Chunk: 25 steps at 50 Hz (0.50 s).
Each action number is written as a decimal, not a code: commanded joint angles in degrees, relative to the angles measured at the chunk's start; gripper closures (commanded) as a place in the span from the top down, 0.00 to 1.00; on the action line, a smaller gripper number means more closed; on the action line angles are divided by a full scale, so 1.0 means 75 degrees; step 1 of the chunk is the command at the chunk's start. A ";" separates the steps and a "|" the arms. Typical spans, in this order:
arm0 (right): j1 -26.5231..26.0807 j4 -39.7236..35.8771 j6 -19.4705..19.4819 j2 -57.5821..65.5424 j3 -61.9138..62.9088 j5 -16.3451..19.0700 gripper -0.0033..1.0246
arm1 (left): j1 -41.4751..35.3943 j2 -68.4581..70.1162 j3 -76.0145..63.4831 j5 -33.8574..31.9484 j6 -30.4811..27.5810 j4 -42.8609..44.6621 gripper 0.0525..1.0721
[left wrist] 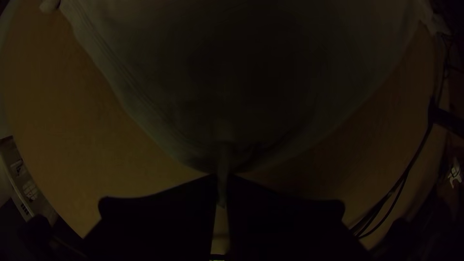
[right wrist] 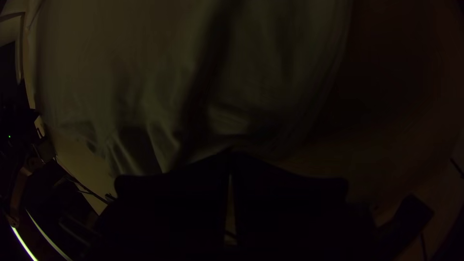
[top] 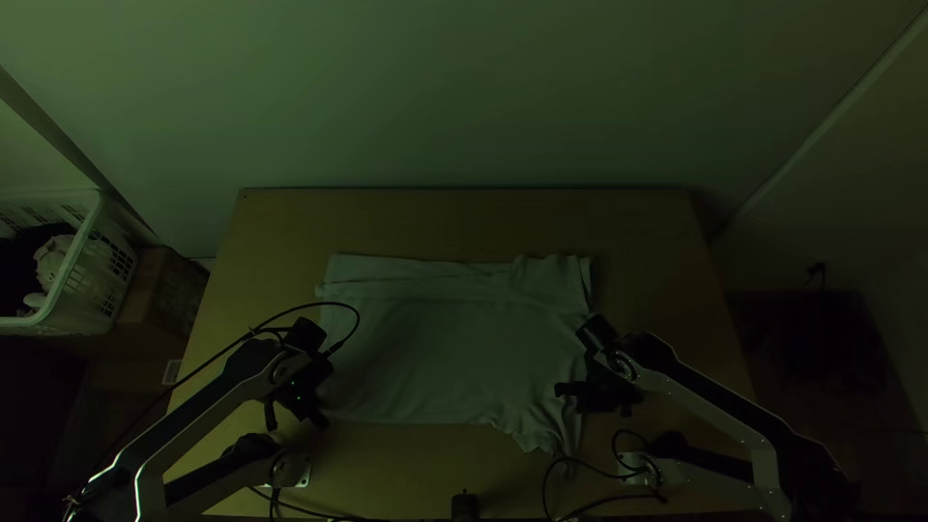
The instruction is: Fold the t-shirt
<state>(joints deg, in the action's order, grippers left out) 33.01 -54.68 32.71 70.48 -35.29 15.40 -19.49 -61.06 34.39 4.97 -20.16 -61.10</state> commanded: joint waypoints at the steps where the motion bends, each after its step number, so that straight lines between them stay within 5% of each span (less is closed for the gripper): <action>1: -0.0289 -0.0022 -0.0096 -0.0139 -0.0299 -0.0120 0.03 | 0.0313 -0.0050 0.0325 -0.0100 -0.0077 0.0014 0.03; 25: -0.1086 -0.1358 -0.1068 -0.0502 -0.1436 -0.0459 0.03 | 0.1532 -0.0672 0.1696 -0.0335 -0.0675 0.0084 0.03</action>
<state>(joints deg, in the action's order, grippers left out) 26.55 -62.72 27.20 67.53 -43.57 13.56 -8.78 -64.77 45.25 2.94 -23.77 -60.03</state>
